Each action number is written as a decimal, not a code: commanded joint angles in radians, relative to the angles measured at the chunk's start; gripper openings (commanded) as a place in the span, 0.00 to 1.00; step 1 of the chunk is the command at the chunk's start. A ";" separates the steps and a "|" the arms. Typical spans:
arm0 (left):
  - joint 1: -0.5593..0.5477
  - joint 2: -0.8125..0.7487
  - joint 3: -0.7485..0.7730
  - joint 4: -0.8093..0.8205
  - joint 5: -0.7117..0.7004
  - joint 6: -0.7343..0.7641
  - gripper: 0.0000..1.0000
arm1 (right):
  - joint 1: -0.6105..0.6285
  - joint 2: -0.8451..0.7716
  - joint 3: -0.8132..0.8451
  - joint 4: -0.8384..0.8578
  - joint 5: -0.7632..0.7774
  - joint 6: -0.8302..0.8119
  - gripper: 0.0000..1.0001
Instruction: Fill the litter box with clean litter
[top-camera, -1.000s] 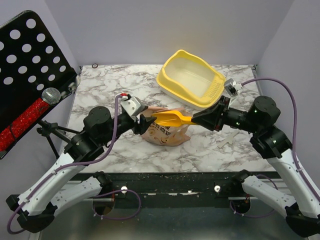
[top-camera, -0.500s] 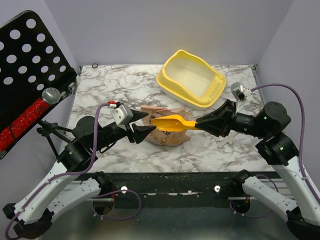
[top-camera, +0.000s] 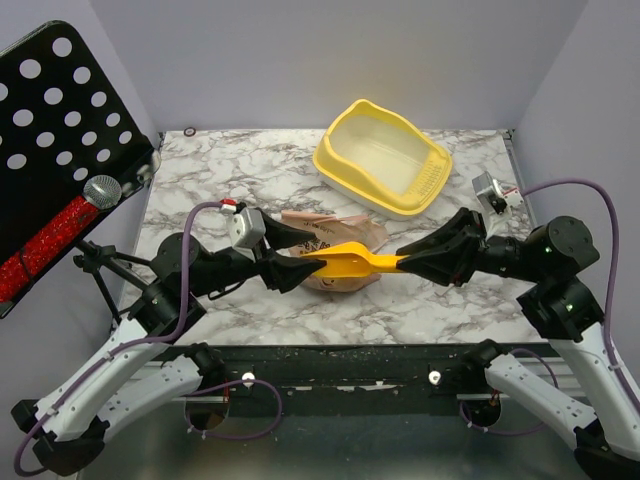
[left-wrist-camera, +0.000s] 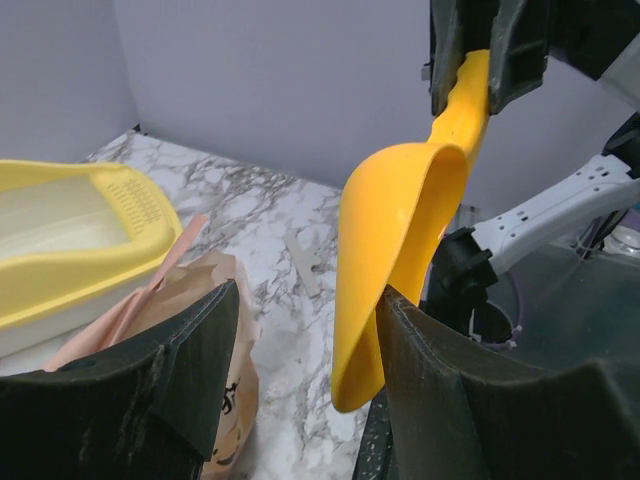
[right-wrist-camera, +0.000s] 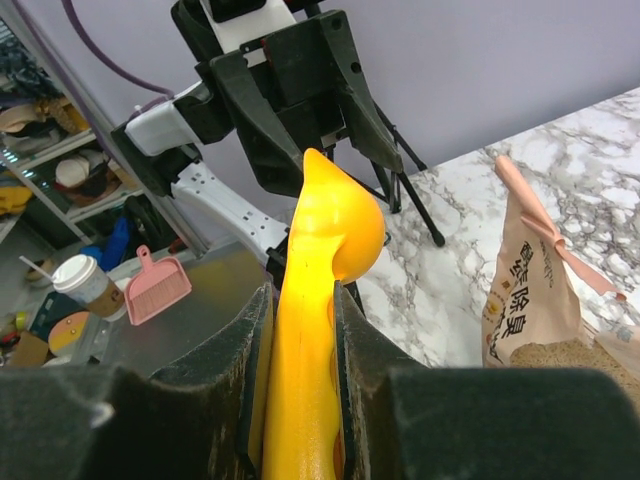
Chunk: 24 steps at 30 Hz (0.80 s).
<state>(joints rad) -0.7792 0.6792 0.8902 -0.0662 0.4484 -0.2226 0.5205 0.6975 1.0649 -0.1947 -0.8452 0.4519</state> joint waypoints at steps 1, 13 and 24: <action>0.000 0.005 -0.011 0.140 0.122 -0.087 0.62 | 0.003 -0.007 -0.026 0.086 -0.055 0.031 0.01; 0.000 0.040 -0.046 0.246 0.220 -0.195 0.25 | 0.004 -0.026 -0.025 0.133 -0.040 0.036 0.00; -0.002 0.010 0.026 0.106 0.125 -0.112 0.00 | 0.003 -0.043 -0.014 0.109 -0.014 0.011 0.34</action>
<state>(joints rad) -0.7765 0.7147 0.8627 0.1383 0.5968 -0.3462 0.5205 0.6739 1.0363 -0.1200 -0.8574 0.5064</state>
